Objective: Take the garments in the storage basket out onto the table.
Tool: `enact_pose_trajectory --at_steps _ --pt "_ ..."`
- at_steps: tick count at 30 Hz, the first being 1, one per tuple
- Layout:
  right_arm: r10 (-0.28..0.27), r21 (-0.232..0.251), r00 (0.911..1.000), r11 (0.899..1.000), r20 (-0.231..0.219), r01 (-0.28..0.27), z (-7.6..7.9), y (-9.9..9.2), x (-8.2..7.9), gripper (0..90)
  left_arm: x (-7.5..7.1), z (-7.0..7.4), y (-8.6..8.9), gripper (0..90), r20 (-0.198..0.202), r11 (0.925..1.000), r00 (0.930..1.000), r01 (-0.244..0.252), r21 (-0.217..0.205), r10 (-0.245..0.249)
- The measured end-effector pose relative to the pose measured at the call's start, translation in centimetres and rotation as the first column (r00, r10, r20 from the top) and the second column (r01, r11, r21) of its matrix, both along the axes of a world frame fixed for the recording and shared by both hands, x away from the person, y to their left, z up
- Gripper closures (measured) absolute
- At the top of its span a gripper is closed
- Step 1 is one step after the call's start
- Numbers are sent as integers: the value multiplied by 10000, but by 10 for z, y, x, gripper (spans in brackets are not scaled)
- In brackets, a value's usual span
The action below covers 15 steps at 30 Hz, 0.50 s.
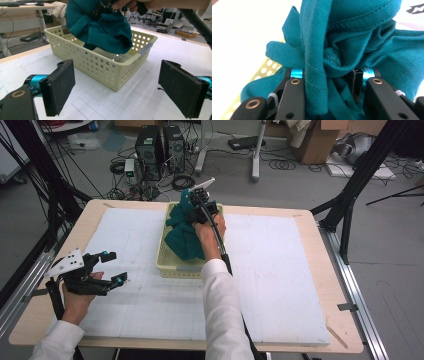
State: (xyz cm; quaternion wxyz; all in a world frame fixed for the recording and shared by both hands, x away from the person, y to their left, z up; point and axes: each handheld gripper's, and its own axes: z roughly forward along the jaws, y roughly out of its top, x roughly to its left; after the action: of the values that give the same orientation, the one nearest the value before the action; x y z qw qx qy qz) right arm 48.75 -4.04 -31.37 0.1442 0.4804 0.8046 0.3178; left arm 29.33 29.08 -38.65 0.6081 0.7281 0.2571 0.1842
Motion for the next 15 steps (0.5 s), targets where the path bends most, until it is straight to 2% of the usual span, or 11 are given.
enact_pose_trajectory --at_steps 3,5,9,15 --pt "164 -13 9997 9999 183 -164 17 -2 -3 680 0 0 0 143 -17 10000 10000 -33 -24 33" --pt "191 -13 9996 9998 208 -191 20 -2 -3 680 0 0 0 142 -19 10000 10000 -42 -1 42" --pt "408 19 9985 9992 371 -409 38 -5 -6 680 0 0 -1 142 -16 10000 10000 6 22 -6" --pt "449 39 9965 9990 707 -453 61 -12 -10 680 1 0 -1 142 -13 10000 10000 12 82 -12"
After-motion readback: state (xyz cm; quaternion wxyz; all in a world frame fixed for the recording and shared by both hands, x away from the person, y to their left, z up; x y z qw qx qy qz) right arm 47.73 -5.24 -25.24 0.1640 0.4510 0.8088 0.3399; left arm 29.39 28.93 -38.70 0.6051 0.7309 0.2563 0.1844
